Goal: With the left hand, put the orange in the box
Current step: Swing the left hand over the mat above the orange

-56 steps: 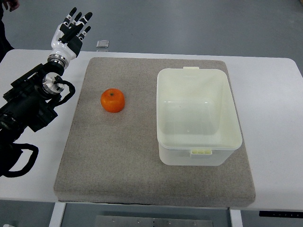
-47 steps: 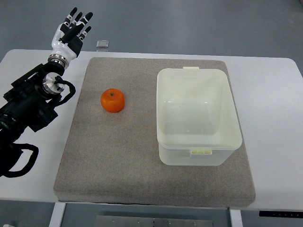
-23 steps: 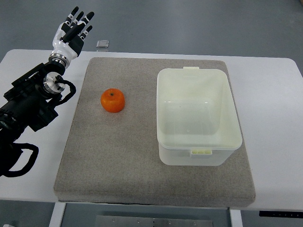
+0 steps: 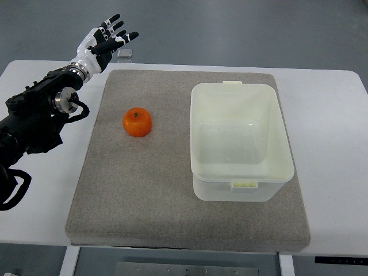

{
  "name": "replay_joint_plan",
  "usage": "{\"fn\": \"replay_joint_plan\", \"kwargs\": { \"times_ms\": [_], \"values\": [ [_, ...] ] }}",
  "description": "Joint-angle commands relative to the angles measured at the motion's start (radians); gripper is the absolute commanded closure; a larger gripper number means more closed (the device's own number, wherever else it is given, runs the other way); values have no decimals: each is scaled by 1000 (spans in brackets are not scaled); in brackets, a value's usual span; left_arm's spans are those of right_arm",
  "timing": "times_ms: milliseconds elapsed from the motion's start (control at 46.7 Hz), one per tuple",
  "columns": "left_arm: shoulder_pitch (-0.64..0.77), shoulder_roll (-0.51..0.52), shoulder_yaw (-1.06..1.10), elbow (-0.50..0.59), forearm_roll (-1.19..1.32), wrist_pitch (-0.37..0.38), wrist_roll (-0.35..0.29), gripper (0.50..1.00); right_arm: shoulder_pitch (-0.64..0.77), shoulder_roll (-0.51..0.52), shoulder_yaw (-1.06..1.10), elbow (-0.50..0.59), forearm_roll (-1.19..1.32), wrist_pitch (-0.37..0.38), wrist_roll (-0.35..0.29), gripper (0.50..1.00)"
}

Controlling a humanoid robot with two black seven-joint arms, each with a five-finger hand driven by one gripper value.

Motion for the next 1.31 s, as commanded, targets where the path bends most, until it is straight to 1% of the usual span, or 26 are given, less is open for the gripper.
{"fn": "replay_joint_plan", "kwargs": {
  "times_ms": [0, 64, 235, 321, 407, 535, 621, 706, 899, 1113, 1241, 1284],
  "values": [
    [-38, 34, 83, -31, 1, -26, 7, 510, 0, 0, 0, 0, 0, 0, 1, 574],
    [-61, 63, 137, -55, 1, -63, 8, 510, 0, 0, 0, 0, 0, 0, -1, 574],
    [-134, 102, 289, -69, 35, -202, 8, 510, 0, 0, 0, 0, 0, 0, -1, 574],
    [-161, 114, 350, -69, 122, -251, 7, 510, 0, 0, 0, 0, 0, 0, 1, 574],
    [-183, 140, 355, -69, 256, -310, 3, 510, 0, 0, 0, 0, 1, 0, -1, 574],
    [-216, 172, 346, -69, 428, -310, -15, 510, 0, 0, 0, 0, 0, 0, 1, 574],
    [-247, 194, 351, -72, 517, -310, -41, 510, 0, 0, 0, 0, 1, 0, -1, 574],
    [-267, 200, 355, -94, 635, -310, -105, 510, 0, 0, 0, 0, 0, 0, -1, 574],
    [-318, 255, 355, -230, 911, -310, -285, 510, 0, 0, 0, 0, 0, 0, 1, 574],
    [-350, 304, 357, -345, 1197, -310, -285, 510, 0, 0, 0, 0, 0, 0, -1, 574],
    [-344, 332, 357, -423, 1389, -310, -285, 510, 0, 0, 0, 0, 0, 0, -1, 574],
    [-341, 341, 357, -449, 1435, -270, -285, 510, 0, 0, 0, 0, 0, 0, 1, 574]
  ]
}}
